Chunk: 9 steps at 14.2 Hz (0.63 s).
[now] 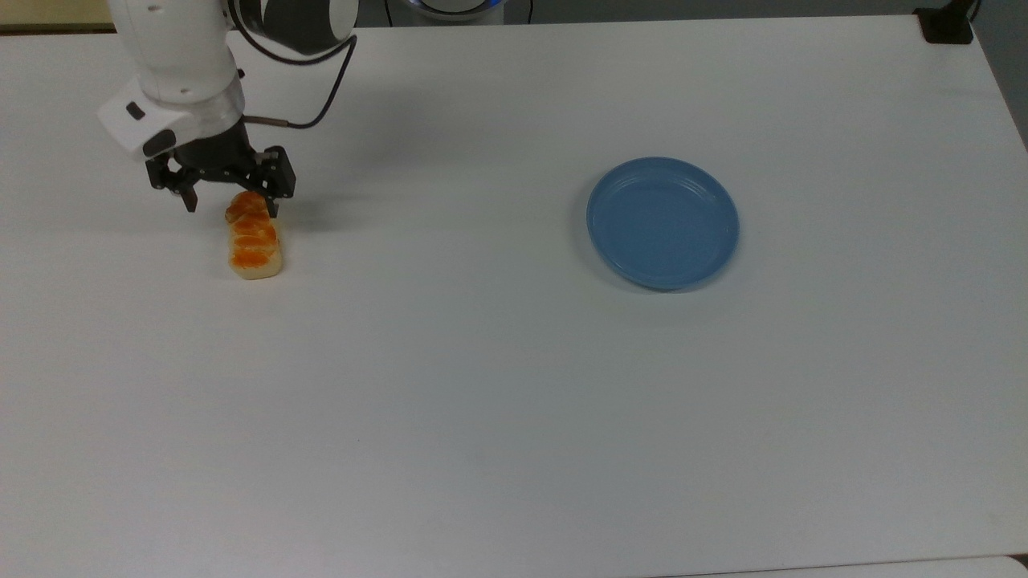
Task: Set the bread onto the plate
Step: 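Move the open gripper over the glazed bread roll and lower it, then close the gripper on the glazed bread roll and lift it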
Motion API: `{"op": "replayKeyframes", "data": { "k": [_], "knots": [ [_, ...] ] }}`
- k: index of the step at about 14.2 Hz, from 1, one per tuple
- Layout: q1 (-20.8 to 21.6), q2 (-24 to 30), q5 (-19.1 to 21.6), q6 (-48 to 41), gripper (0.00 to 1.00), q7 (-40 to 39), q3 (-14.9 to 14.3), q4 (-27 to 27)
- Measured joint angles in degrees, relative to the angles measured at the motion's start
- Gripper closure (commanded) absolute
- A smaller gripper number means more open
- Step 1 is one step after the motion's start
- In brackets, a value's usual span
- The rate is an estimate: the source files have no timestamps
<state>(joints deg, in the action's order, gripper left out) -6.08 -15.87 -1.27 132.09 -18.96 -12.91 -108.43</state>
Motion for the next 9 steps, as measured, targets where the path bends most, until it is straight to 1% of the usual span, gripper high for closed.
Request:
{"op": "replayKeyframes", "data": {
  "k": [1,3,4,7,8,9],
  "knots": [
    [0.0,-0.9,0.0,0.8,0.03,0.0,0.0,0.0],
    [0.0,-2.3,-0.5,1.4,0.25,0.0,0.0,0.0],
    [0.0,-2.8,-1.2,1.4,0.33,0.0,0.0,0.0],
    [0.0,-4.2,-1.9,1.4,0.75,0.0,0.0,0.0],
    [0.0,-4.5,-1.9,1.4,0.87,0.0,0.0,0.0],
    [0.1,-4.6,-1.9,1.4,0.92,0.1,0.0,0.1]
  ]
}}
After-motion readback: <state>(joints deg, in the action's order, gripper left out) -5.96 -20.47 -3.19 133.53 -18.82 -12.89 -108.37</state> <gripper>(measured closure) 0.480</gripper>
